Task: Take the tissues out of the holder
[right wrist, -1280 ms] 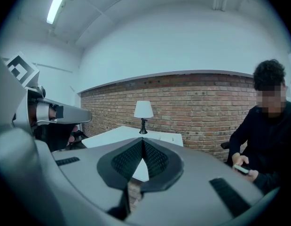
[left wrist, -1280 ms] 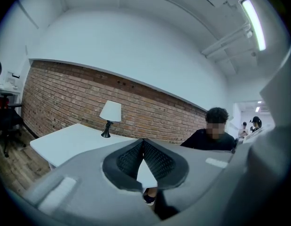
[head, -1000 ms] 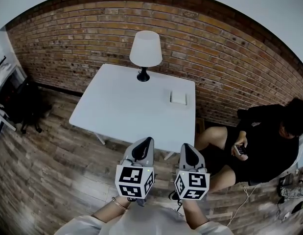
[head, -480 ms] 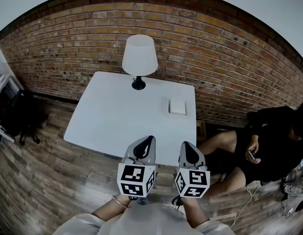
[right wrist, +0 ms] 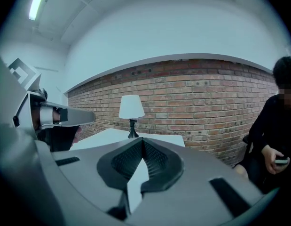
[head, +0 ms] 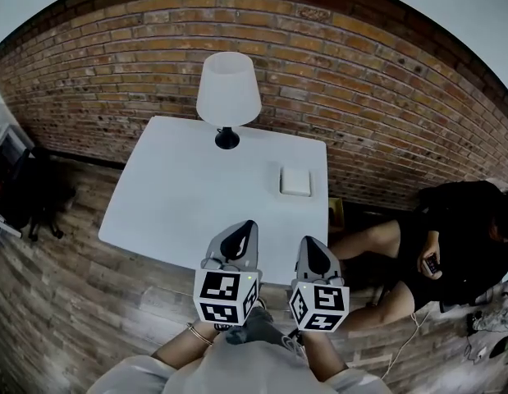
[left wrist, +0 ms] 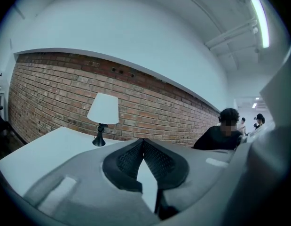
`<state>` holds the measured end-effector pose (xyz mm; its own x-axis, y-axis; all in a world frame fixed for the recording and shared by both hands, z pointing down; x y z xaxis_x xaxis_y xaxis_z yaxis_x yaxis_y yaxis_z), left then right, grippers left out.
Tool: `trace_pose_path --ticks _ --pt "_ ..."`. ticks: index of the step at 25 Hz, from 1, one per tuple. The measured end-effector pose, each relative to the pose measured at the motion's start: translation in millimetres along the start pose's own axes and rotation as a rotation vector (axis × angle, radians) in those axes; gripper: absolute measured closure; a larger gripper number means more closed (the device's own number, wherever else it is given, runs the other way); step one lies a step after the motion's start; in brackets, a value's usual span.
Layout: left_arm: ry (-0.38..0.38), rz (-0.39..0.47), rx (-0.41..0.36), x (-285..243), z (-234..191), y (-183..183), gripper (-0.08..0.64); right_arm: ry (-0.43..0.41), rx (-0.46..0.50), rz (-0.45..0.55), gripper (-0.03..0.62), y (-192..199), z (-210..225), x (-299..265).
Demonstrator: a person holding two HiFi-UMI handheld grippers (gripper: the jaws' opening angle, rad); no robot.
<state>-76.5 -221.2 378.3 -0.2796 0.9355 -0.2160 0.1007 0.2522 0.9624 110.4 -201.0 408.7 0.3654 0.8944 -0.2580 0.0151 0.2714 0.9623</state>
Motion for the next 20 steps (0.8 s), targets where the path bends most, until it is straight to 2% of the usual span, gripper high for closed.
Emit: trace_pose_path --ticks 6,11,16,20 --pt "-0.028 -0.025 0.003 -20 -1 5 0.551 -0.026 0.002 -0.005 0.591 -5 11 -22" --pt "-0.046 -0.021 0.003 -35 -3 4 0.551 -0.027 -0.047 0.064 0.591 -9 25 -35" --pt "-0.062 -0.039 0.005 -48 -7 9 0.552 -0.029 -0.068 0.029 0.586 -2 38 -55" --pt "-0.069 -0.056 0.006 -59 -12 11 0.551 -0.029 -0.075 -0.006 0.483 0 48 -77"
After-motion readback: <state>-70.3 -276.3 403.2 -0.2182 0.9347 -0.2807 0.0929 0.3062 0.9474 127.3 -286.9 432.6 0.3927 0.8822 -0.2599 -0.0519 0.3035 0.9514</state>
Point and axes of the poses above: the fingertips, and each gripper's own axes: x backward along the fingers, z to its right, y out of its underside, the point moved 10 cm from there along x, backward along the fingers, and after that the axes turned 9 degrees about -y, right-handed, at the moved point
